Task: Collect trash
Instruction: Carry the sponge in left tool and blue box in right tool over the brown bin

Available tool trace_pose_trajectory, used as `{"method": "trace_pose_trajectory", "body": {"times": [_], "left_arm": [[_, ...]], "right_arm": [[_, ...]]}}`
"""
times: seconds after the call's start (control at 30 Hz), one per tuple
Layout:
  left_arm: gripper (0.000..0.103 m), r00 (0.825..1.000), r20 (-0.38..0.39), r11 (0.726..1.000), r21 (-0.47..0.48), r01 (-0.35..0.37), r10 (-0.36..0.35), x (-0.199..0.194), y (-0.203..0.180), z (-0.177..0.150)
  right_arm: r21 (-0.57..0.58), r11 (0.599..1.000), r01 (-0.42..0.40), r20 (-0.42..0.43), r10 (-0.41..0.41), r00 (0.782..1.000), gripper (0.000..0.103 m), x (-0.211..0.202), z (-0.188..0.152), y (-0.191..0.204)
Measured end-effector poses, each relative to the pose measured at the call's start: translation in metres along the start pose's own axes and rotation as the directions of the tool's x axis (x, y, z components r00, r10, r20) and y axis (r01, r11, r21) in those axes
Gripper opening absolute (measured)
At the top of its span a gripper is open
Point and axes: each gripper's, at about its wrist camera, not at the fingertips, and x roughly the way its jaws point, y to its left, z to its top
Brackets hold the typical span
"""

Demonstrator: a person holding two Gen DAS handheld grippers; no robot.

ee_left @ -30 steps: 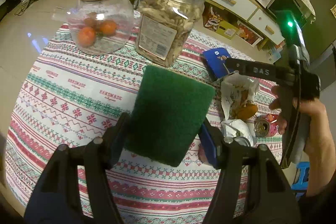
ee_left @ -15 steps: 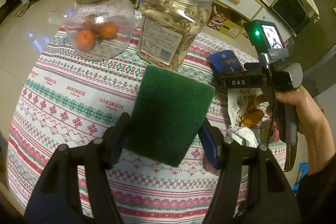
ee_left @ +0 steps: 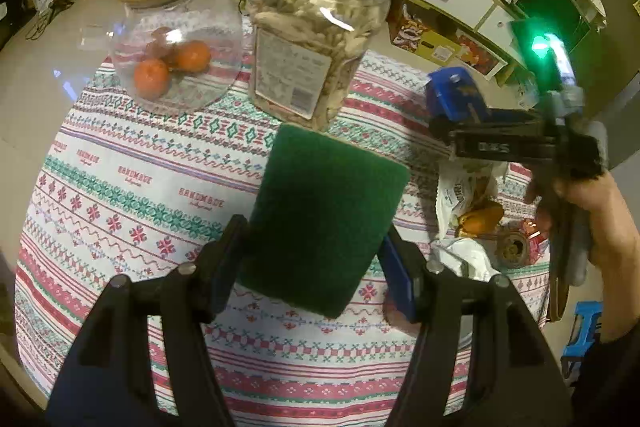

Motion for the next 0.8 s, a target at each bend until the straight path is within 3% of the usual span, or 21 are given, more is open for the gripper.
{"method": "trace_pose_trajectory", "body": {"times": [0.33,0.6,0.8], "left_arm": [[0.065,0.996,0.070,0.997,0.058,0.057,-0.061,-0.035,-0.031,-0.011],[0.065,0.979,0.157,0.981,0.166,0.100,-0.127,-0.083,-0.066,-0.026],[0.065,0.969,0.198,0.965,0.246,0.094,-0.145,-0.101,-0.092,-0.044]], "right_arm": [[0.053,0.996,0.071,0.095,-0.076,0.993,0.094,-0.106,-0.062,-0.011],[0.194,0.975,0.108,0.102,-0.129,0.986,0.094,-0.167,-0.156,-0.030],[0.323,0.932,0.162,0.098,-0.204,0.974,0.094,-0.203,-0.230,-0.057]]}}
